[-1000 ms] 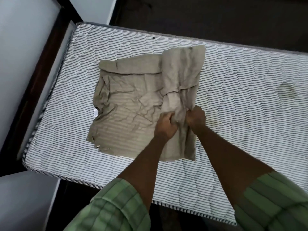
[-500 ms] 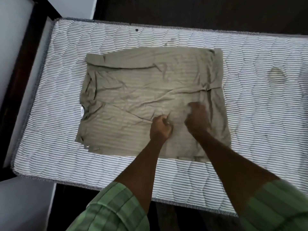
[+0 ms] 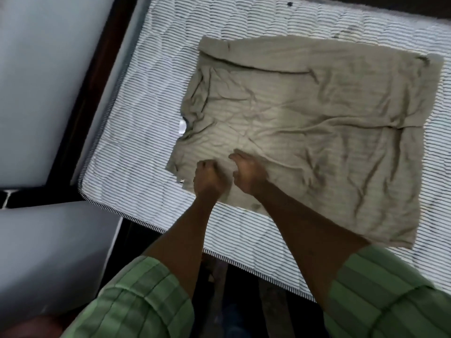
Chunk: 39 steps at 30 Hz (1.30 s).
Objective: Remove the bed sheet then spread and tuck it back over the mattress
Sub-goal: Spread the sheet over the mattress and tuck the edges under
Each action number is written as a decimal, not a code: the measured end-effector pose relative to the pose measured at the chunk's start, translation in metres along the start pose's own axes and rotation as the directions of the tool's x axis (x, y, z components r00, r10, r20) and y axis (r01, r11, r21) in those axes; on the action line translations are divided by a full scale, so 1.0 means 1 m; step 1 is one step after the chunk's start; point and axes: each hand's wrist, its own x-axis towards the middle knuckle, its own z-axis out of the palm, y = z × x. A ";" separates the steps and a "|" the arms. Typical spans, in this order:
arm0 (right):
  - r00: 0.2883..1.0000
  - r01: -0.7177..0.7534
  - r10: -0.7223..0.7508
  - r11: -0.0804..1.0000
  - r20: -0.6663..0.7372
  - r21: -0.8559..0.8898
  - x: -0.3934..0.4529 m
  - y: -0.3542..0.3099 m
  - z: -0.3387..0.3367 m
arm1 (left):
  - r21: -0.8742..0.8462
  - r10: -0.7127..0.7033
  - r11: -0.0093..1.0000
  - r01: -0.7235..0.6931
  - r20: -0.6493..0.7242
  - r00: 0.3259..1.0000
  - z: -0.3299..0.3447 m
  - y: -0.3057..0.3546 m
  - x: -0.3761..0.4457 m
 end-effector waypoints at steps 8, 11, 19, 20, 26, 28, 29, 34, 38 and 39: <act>0.933 -0.244 0.268 0.962 0.242 -0.125 0.059 -0.047 0.036 | -0.276 -0.204 0.951 0.142 -0.208 0.957 -0.035 -0.090 0.061; 0.935 -0.277 0.291 0.956 0.203 -0.094 0.080 -0.053 0.032 | -0.303 -0.270 0.924 0.234 -0.083 0.959 -0.038 -0.093 0.078; 0.899 -0.318 0.411 0.850 -0.150 0.421 0.124 -0.078 0.014 | -0.204 0.339 0.922 -0.328 0.018 0.941 -0.009 -0.041 0.046; 0.861 -0.374 0.487 0.802 -0.149 0.466 0.124 -0.073 0.010 | -0.243 0.391 0.903 -0.354 0.128 0.911 -0.006 -0.033 0.041; 0.519 -0.329 0.824 0.438 -0.228 0.837 0.085 -0.018 -0.014 | -0.462 0.408 0.838 -0.290 0.178 0.896 -0.009 -0.024 0.045; 0.481 -0.369 0.843 0.443 -0.240 0.817 0.075 -0.004 -0.019 | -0.481 0.319 0.845 -0.233 0.103 0.942 -0.012 -0.018 0.049; 0.489 -0.405 0.837 0.469 -0.248 0.785 0.068 0.001 -0.022 | -0.484 0.274 0.848 -0.215 0.054 0.960 -0.013 -0.016 0.053; 0.863 -0.366 0.442 0.881 -0.244 0.299 0.019 0.005 -0.004 | -0.672 0.132 0.740 -0.041 0.085 0.988 -0.016 0.013 0.068; 0.971 -0.211 0.222 0.971 -0.090 0.115 0.006 0.015 0.008 | -0.637 0.083 0.764 0.105 0.259 0.962 -0.012 0.043 0.077; 0.979 -0.182 0.190 0.977 -0.070 0.106 0.004 0.018 0.005 | -0.630 0.071 0.768 0.116 0.264 0.962 -0.012 0.049 0.078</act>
